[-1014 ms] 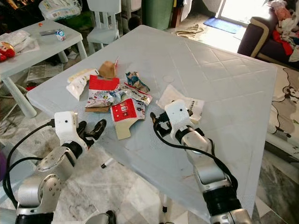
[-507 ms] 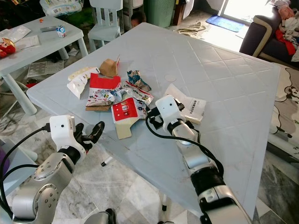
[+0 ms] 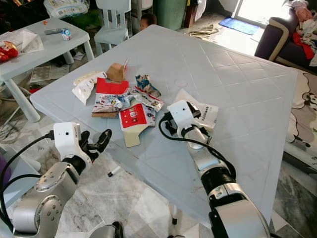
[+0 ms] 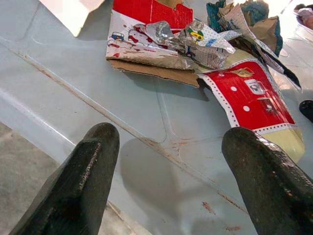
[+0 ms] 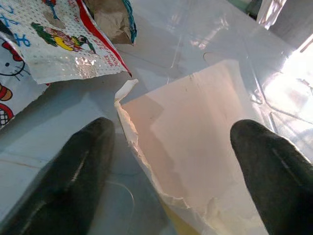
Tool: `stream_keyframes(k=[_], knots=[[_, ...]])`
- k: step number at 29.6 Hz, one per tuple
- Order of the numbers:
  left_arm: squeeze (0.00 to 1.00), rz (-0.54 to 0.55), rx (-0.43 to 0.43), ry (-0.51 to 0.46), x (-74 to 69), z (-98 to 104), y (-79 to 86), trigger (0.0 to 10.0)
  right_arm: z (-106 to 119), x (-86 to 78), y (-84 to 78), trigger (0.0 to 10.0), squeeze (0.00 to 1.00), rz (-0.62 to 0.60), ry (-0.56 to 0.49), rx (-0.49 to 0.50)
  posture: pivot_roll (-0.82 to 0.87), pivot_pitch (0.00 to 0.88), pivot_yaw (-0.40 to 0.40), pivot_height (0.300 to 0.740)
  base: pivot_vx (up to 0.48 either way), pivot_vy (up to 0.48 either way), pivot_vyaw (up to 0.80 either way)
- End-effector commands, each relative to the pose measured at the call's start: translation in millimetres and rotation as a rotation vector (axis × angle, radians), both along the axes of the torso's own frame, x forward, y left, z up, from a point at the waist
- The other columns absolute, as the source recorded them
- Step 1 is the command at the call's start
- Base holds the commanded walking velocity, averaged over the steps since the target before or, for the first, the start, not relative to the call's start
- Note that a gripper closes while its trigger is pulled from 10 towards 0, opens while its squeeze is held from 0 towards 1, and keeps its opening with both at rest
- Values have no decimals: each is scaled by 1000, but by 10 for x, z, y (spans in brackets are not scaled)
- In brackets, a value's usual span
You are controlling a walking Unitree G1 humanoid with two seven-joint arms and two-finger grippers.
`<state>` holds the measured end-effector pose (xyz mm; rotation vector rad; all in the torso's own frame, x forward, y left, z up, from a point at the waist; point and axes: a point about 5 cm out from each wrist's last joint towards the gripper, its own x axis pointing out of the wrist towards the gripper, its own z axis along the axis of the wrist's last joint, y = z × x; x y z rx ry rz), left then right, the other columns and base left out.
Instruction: Picking trash to rubbish bin
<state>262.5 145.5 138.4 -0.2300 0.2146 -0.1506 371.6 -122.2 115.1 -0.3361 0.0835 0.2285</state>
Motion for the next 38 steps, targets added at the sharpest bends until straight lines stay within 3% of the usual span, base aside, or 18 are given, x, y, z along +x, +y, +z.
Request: stream_keyframes(k=[1,9,13,20,27,38], knots=[[0,-10,-2,-9,-3,43,-28,10000,-85,-4,-74,0,0,-42,55,13,195,137,-63,740,0,0,0],[0,-107,-20,3,-4,46,-140,10000,-106,-2,-75,0,0,-47,71,57,189,138,-62,740,0,0,0],[0,-113,-26,-36,32,125,-171,10000,-114,-7,-68,0,0,-39,71,70,182,136,-61,740,0,0,0],[0,-138,-45,-15,76,106,-246,10000,-129,-16,-41,0,0,-28,75,80,169,135,-62,740,0,0,0],[0,-219,-46,13,198,59,-455,10000,-144,-33,-27,0,0,-10,76,82,150,127,-63,740,0,0,0],[0,-224,-33,45,381,-71,-610,10000,-153,-93,-32,0,0,33,71,102,115,121,-67,740,0,0,0]])
